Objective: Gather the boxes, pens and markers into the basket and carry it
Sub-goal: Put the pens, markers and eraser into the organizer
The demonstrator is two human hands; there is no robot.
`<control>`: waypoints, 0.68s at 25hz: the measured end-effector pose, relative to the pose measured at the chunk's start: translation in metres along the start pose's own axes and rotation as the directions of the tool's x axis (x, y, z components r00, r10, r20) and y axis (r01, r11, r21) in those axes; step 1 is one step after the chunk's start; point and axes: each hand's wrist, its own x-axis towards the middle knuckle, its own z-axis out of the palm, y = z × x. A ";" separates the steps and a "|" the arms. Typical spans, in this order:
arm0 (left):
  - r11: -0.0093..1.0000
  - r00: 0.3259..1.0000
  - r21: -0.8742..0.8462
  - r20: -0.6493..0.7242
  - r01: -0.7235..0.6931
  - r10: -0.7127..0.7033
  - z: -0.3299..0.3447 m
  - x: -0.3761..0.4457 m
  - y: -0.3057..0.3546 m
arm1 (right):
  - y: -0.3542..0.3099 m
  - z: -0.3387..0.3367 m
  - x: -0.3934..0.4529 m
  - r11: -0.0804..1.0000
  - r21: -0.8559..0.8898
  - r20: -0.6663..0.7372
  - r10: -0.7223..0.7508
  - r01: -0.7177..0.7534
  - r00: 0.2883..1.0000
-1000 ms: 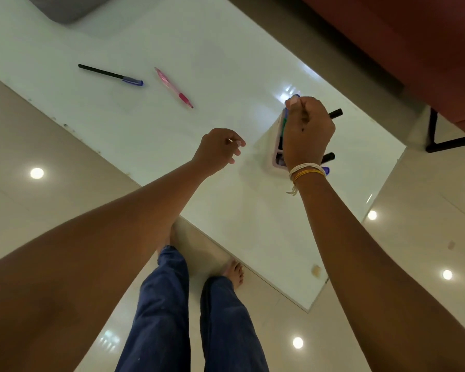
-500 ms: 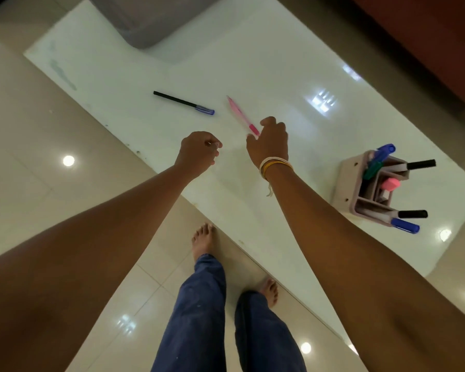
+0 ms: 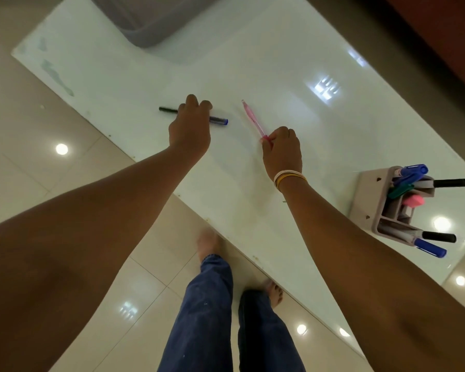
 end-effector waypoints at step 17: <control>0.688 0.994 -0.723 0.023 -0.057 0.106 0.024 -0.090 0.171 | 0.093 -0.122 -0.092 0.752 0.659 -0.436 0.359 0.020 0.825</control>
